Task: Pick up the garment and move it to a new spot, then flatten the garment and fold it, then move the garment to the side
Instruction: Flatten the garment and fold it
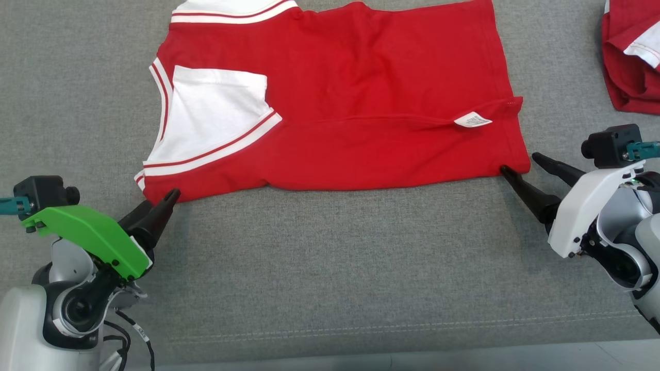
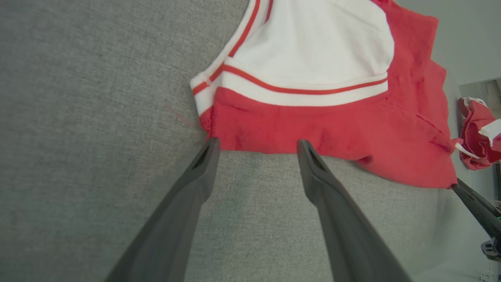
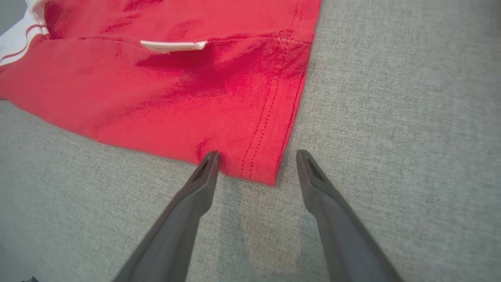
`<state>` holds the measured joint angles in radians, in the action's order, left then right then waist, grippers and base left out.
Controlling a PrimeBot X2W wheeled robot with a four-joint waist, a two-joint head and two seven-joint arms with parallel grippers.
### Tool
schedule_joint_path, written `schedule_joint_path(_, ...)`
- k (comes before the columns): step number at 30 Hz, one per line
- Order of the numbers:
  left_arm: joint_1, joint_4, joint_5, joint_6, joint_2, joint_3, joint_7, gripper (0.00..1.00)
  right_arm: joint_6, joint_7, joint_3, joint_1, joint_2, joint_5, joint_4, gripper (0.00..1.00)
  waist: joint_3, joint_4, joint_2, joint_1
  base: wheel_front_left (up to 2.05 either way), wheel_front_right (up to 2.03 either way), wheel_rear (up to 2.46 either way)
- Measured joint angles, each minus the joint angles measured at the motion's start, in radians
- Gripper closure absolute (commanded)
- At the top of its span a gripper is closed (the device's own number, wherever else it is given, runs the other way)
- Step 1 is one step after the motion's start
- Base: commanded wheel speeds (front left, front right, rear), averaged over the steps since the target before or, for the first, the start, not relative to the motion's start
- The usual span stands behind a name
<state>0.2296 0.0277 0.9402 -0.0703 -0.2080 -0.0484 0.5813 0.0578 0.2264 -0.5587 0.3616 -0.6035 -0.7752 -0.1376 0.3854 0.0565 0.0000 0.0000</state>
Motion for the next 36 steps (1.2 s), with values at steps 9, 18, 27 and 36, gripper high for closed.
schedule_joint_path(9, -0.013, -0.012, 0.032, 0.005, -0.001, -0.016, 0.033, 0.00, -0.007, -0.015, 0.001, -0.008, 0.006, 0.000, -0.008, 0.00, 0.015, 0.001, 0.0000, 0.0000, 0.00, 0.00, 0.00)
schedule_joint_path(18, -0.014, -0.015, 0.015, 0.004, -0.036, -0.005, 0.032, 0.00, -0.016, -0.016, 0.001, -0.008, 0.006, 0.000, -0.009, 0.00, 0.023, 0.001, 0.0000, 0.0000, 0.00, 0.00, 0.00)
schedule_joint_path(27, -0.013, 0.003, -0.055, 0.004, -0.073, -0.021, 0.020, 0.00, -0.016, -0.016, 0.001, -0.007, 0.005, 0.000, -0.005, 0.00, 0.032, -0.001, 0.0000, 0.0000, 0.00, 0.00, 0.00)
schedule_joint_path(36, 0.021, 0.029, -0.091, 0.010, -0.076, -0.045, 0.005, 0.00, -0.016, -0.016, 0.001, -0.006, 0.004, 0.000, 0.001, 0.00, 0.045, -0.004, 0.0000, 0.0000, 0.00, 0.00, 0.00)
